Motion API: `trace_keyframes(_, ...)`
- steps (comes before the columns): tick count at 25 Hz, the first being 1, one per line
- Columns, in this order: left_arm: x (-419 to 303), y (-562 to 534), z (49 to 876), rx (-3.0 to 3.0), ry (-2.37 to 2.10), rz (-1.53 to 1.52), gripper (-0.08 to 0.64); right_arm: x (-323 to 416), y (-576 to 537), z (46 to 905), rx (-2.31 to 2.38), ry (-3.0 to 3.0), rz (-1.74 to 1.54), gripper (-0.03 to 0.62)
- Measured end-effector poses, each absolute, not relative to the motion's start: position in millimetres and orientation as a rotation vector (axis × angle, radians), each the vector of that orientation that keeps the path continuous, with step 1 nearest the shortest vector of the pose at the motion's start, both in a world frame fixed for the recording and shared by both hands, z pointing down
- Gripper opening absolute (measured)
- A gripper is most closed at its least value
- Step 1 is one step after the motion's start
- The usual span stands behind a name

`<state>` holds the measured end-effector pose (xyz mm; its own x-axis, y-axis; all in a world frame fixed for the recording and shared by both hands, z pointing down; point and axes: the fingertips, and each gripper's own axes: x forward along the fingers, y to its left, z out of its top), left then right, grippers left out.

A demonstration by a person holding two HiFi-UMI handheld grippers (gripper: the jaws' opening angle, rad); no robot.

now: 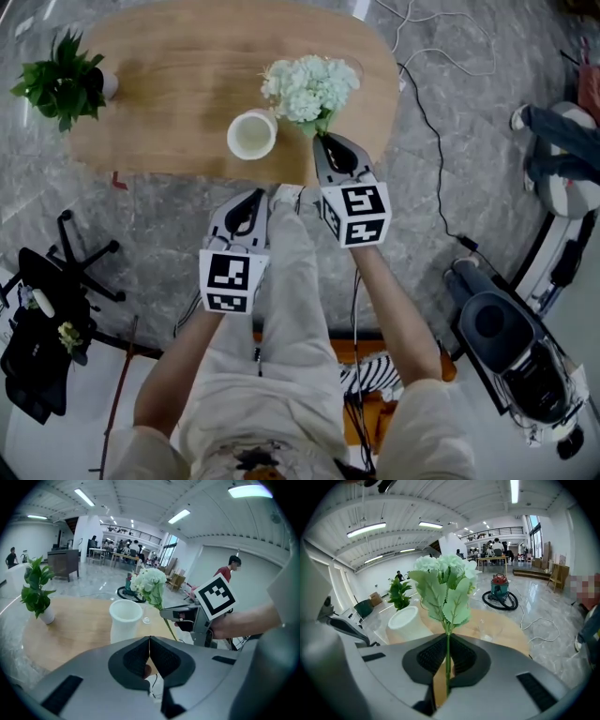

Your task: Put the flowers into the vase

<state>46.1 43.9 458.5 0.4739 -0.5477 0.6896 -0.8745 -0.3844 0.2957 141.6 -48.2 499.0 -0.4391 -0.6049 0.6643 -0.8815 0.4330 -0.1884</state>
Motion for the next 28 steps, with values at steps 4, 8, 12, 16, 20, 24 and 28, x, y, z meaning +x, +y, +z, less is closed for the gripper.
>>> trace_keyframes(4, 36.8, 39.4, 450.7, 2.079, -1.199, 0.636, 0.009, 134.0, -52.9, 472.4, 1.291, -2.245, 0.721, 0.020)
trace_keyframes(8, 35.8, 39.3, 442.0, 2.082, -1.184, 0.605, 0.009, 129.0, -56.7, 442.9, 1.323, -2.315, 0.725, 0.021)
trace_keyframes(12, 39.2, 41.3, 437.0, 2.091, -1.174, 0.593, 0.009, 126.3, -58.0, 416.2, 1.350, -2.402, 0.713, 0.020)
trace_keyframes(16, 38.0, 41.2, 431.8, 2.092, -1.168, 0.582, 0.009, 117.5, -59.5, 394.3, 1.350, -2.480, 0.696, 0.020)
trace_keyframes(20, 35.3, 42.9, 427.1, 2.076, -1.151, 0.555, 0.009, 107.7, -58.8, 375.5, 1.346, -2.537, 0.674, 0.020)
trace_keyframes(24, 31.5, 40.9, 418.6, 2.086, -1.168, 0.535, 0.009, 98.3, -59.3, 358.4, 1.343, -2.589, 0.655, 0.020)
trace_keyframes(28, 26.5, 36.3, 412.5, 2.097, -1.198, 0.511, 0.009, 88.8, -60.4, 348.0, 1.325, -2.639, 0.642, 0.020)
